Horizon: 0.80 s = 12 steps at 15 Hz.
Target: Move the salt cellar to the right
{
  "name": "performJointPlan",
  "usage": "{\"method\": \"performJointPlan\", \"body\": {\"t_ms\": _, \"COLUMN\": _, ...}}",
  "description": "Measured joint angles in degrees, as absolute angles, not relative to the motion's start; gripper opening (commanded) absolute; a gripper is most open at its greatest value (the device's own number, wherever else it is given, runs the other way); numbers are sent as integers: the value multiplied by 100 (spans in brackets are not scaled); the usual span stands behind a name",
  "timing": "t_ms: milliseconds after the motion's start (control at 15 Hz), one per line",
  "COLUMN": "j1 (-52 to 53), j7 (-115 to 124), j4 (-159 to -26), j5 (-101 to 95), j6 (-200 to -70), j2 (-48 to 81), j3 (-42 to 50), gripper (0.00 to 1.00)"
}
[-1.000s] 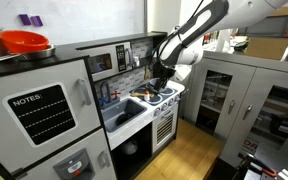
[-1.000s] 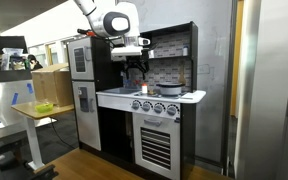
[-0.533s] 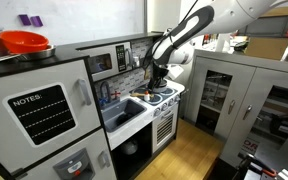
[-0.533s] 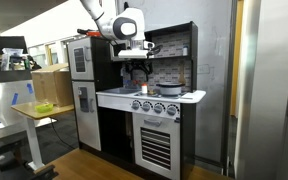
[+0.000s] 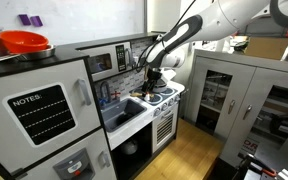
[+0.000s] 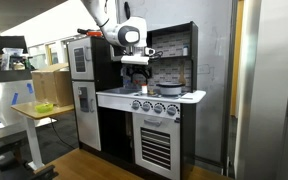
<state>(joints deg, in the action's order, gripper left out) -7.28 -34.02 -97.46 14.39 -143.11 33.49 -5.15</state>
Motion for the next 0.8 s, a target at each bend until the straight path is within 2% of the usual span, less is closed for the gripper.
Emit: {"method": "performJointPlan", "body": {"t_ms": 800, "j1": -799, "j7": -3285, "j4": -9346, "j5": 986, "j6": -14040, "j2": 3754, "j3": -570, "gripper": 100}}
